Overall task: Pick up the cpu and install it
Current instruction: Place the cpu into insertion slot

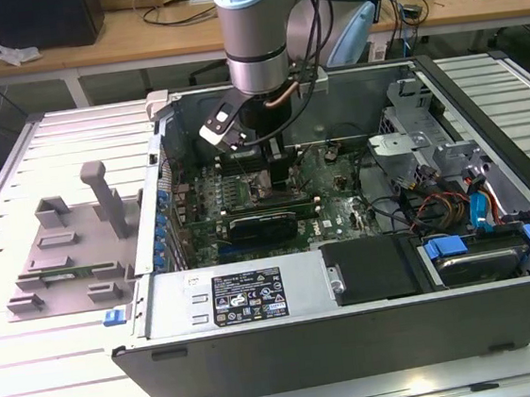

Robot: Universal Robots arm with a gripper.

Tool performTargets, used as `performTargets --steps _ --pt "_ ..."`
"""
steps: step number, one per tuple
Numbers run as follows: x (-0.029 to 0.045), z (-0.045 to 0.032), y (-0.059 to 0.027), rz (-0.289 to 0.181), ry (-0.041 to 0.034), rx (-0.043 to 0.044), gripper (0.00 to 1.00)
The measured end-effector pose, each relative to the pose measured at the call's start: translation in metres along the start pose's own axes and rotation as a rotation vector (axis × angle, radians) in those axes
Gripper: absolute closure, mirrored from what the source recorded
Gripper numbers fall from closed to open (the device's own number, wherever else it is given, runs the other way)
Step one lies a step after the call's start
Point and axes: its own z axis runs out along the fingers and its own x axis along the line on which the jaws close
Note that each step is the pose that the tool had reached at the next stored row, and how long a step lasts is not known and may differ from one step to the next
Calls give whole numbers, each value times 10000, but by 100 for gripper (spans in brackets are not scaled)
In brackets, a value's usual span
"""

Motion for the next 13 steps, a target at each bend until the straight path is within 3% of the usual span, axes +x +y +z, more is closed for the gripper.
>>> performTargets --steps 2,8,13 --pt "1 12 -1 11 -1 1 46" --pt "2 44 -6 632 -35 19 46" --pt "4 82 -8 595 -33 17 46"
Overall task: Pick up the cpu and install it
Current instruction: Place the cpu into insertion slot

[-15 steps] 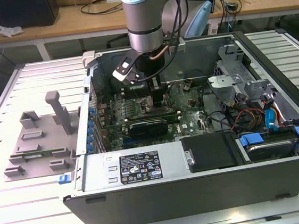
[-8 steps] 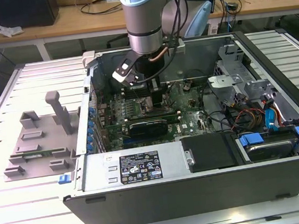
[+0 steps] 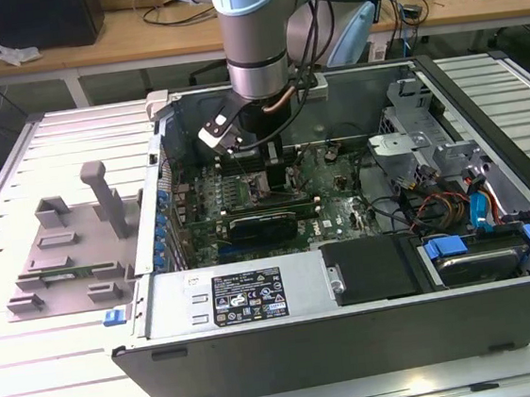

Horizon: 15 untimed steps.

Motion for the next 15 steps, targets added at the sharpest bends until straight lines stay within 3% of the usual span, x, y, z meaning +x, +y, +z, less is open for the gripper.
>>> performTargets --steps 5,8,15 --pt "23 40 -3 -137 9 -4 46" --pt "27 46 -3 -180 57 -5 46" --pt "50 75 -22 -201 60 -4 46"
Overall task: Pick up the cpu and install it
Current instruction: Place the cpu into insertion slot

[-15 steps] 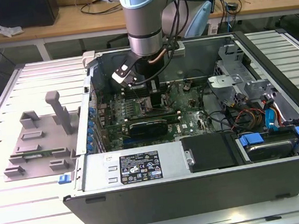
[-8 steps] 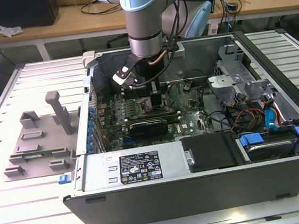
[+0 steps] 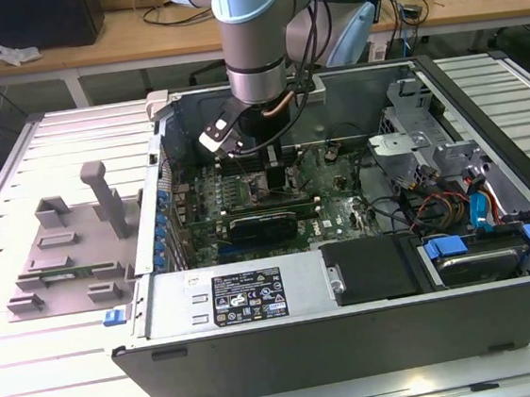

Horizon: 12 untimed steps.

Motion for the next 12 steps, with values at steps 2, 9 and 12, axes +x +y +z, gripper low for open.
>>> performTargets --steps 2,9,12 --pt "6 5 -2 -55 2 0 46" --pt "8 13 -18 -245 -52 -4 46" --pt "7 18 -18 -315 -80 -3 46"
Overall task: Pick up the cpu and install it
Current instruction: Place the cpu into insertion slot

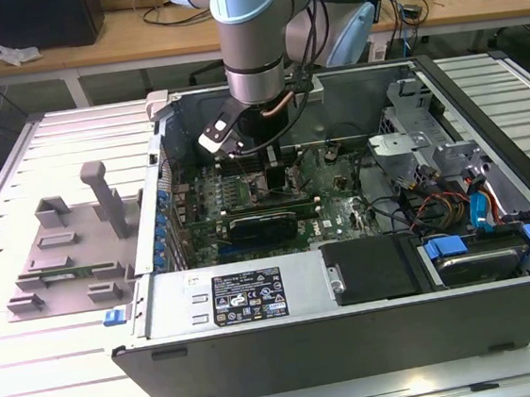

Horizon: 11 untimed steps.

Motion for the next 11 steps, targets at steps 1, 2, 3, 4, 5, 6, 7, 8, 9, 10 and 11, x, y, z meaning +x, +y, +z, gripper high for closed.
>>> performTargets --steps 1,2,3,4,5,6,7,8,9,10,11 --pt "0 1 0 10 0 0 46" --pt "1 2 0 41 -2 2 46" --pt "1 2 0 156 -8 6 46" --pt "1 3 0 348 -18 10 46" --pt "1 4 0 446 -23 13 46" --pt "1 4 0 452 -24 14 46" --pt "1 4 1 453 -24 14 46" --pt "1 4 3 449 -24 15 46" --pt "1 5 4 442 -23 14 46" --pt "1 5 5 431 -22 13 46" --pt "1 5 6 420 -21 12 46"
